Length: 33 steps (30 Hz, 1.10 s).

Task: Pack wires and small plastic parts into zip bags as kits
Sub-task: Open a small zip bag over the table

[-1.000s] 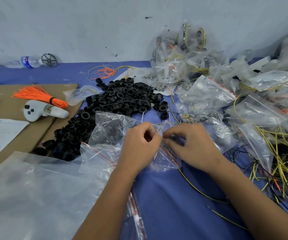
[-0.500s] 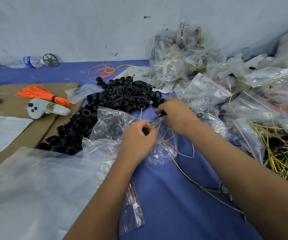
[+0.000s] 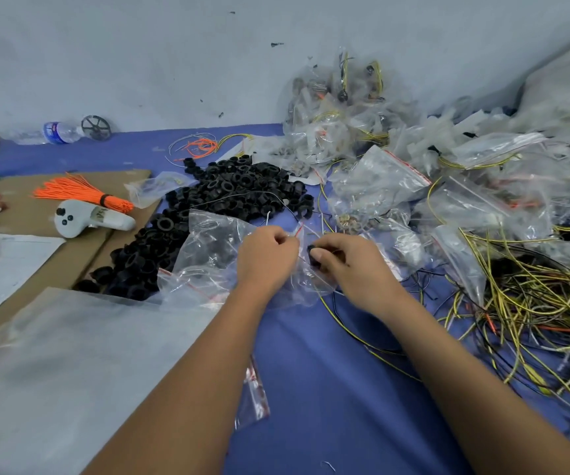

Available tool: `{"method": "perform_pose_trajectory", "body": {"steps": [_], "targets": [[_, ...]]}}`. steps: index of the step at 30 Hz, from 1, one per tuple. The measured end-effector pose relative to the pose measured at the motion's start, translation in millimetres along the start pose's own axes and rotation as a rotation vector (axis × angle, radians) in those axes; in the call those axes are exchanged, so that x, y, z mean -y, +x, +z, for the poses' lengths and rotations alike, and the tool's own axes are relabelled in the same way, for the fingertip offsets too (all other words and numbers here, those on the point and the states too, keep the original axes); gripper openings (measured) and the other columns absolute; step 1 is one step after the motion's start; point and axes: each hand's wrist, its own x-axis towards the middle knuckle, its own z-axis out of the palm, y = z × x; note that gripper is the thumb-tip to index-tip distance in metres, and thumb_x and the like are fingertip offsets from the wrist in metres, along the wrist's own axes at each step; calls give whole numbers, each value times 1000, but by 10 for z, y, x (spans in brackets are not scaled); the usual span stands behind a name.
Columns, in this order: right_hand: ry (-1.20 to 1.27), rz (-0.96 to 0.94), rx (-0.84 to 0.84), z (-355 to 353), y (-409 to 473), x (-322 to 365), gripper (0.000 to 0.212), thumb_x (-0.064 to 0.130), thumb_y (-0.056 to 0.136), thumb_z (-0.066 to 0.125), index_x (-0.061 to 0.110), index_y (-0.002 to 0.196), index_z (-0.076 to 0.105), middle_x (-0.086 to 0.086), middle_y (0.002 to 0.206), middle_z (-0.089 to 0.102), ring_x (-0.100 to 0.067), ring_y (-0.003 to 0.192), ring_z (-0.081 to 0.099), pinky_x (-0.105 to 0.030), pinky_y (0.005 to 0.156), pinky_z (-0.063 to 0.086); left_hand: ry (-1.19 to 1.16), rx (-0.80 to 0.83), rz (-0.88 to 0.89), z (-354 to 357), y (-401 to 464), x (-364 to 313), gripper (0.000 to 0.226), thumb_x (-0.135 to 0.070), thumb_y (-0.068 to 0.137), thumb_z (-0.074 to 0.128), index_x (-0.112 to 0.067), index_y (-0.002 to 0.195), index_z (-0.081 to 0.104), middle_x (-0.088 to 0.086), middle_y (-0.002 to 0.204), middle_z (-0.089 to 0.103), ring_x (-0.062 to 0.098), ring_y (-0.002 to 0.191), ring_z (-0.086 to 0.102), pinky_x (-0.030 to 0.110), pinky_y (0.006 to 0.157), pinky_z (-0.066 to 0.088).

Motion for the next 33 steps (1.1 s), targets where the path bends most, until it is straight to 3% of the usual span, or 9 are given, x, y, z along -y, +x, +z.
{"method": "perform_pose_trajectory", "body": {"steps": [6,12,16,19,22,24,27,30,33], "targets": [[-35,9,-56,27,-30,-43,9,19,95,67,21,93,76,11,76,70,-1,67,59,-16,66,44,-433,-47,57,9,18,-111,26,-12,82,61,-8,59,49,-3,54,44,14,57,38,32,58,34],[76,80,-109,42,-70,-53,16,12,84,80,16,99,75,-2,88,74,-20,80,71,-29,77,58,-637,-111,181,6,-199,-180,26,-12,83,57,-1,63,45,-2,57,39,11,57,33,25,55,30],[103,34,-128,20,-87,27,24,-2,79,79,16,94,73,1,85,75,-17,77,72,-28,73,59,-578,-132,339,-43,-277,-200,25,-8,86,58,-8,65,46,-4,59,42,10,58,37,27,55,33],[57,-27,-133,2,-71,102,12,7,83,74,19,82,74,8,72,72,-7,66,67,-19,63,50,-412,-208,513,-54,-281,-292,20,-8,84,60,-8,68,48,1,66,47,20,66,45,35,60,37],[56,6,-101,-7,-92,134,17,17,84,62,11,68,64,2,54,61,-9,50,52,-27,49,41,-274,-241,666,20,-350,-383,16,-9,82,63,-8,70,52,1,80,52,22,84,48,29,76,38],[252,66,-31,-9,-123,157,19,9,87,62,3,69,62,-6,49,58,-19,41,53,-27,40,39,-261,-241,691,70,-401,-416,14,-8,81,64,-6,71,54,2,85,55,24,89,48,28,80,39],[551,93,116,-23,-156,197,40,-13,91,50,13,69,69,-5,50,59,-21,37,54,-24,35,40,-263,-275,684,85,-432,-440,13,-6,80,66,-5,71,56,5,89,57,27,92,49,31,83,40],[599,77,209,-19,-145,197,33,-18,92,44,1,90,70,-1,57,64,-11,42,56,-19,38,40,-264,-354,666,62,-440,-437,14,-5,79,66,-4,69,56,5,93,59,26,96,49,27,86,38],[540,70,178,18,-135,164,33,-9,97,46,9,79,67,-2,48,59,-14,37,50,-18,38,37,-257,-425,637,40,-435,-429,14,-8,80,65,-6,68,57,5,96,61,24,98,49,23,89,35]]}}
